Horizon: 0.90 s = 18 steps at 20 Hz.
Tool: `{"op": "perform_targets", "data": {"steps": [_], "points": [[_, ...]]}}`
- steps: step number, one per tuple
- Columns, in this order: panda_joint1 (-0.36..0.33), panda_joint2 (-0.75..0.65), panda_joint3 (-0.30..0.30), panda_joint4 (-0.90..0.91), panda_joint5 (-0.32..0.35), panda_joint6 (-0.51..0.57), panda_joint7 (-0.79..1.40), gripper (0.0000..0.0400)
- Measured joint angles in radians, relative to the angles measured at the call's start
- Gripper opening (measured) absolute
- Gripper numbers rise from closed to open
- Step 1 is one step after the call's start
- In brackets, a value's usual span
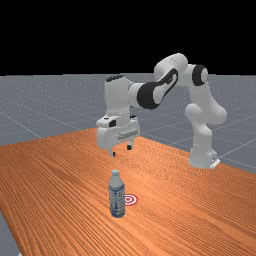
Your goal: Pick up the bottle and put it on the marker
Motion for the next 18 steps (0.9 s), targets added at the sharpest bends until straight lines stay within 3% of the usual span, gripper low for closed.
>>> {"op": "perform_targets", "data": {"steps": [2, 11, 18], "points": [[0.034, 0.035, -0.032, 0.04, -0.084, -0.029, 0.052, 0.04], [0.033, 0.061, -0.033, -0.013, -0.087, 0.07, 0.054, 0.04], [0.031, 0.128, -0.031, 0.104, -0.087, 0.014, 0.033, 0.04]]}}
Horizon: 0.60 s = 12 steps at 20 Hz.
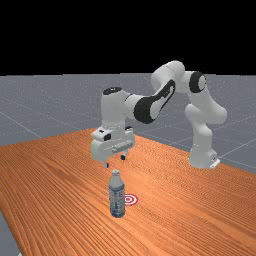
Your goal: Pick up the bottle and put it on the marker
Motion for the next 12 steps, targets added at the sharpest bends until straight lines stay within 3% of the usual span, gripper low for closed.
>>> {"op": "perform_targets", "data": {"steps": [2, 5, 7, 12], "points": [[0.001, 0.044, -0.001, 0.073, 0.005, -0.07, 0.011, 0.04], [0.001, 0.074, -0.001, 0.09, 0.006, -0.074, 0.01, 0.04], [0.0, 0.037, -0.001, -0.003, 0.0, 0.024, 0.003, 0.04], [0.001, 0.061, -0.002, 0.021, 0.003, 0.004, 0.011, 0.04]]}}
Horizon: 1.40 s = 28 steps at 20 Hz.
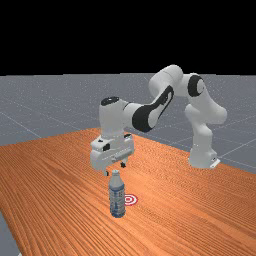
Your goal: Pick up the bottle and put it on the marker
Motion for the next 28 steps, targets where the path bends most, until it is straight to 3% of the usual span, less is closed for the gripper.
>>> {"op": "perform_targets", "data": {"steps": [19, 20, 21, 23, 28], "points": [[0.001, -0.001, 0.0, -0.052, -0.002, 0.072, 0.003, 0.04], [0.002, 0.009, -0.001, -0.031, 0.002, 0.047, 0.012, 0.0243], [0.001, 0.008, -0.001, -0.032, 0.002, 0.048, 0.01, 0.0179], [-0.001, 0.021, 0.001, 0.0, 0.002, 0.013, -0.003, 0.0173], [-0.011, 0.005, -0.008, -0.031, 0.014, 0.041, 0.032, 0.0174]]}}
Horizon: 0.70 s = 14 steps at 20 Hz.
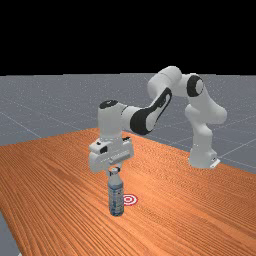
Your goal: Pick up the bottle and put it on the marker
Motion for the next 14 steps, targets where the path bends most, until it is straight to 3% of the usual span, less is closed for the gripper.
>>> {"op": "perform_targets", "data": {"steps": [2, 6, 8, 11, 13, 14], "points": [[-0.014, -0.002, -0.018, -0.002, 0.022, -0.001, 0.064, 0.0174], [-0.066, -0.001, -0.008, -0.004, 0.011, 0.005, -0.082, 0.0174], [-0.063, -0.092, -0.014, -0.167, 0.002, 0.136, -0.072, 0.0172], [-0.064, -0.154, -0.014, -0.266, 0.0, 0.154, -0.071, 0.0172], [-0.063, -0.127, -0.014, -0.213, 0.0, 0.083, -0.073, 0.0172], [-0.066, -0.144, -0.011, -0.247, -0.004, 0.118, -0.093, 0.0173]]}}
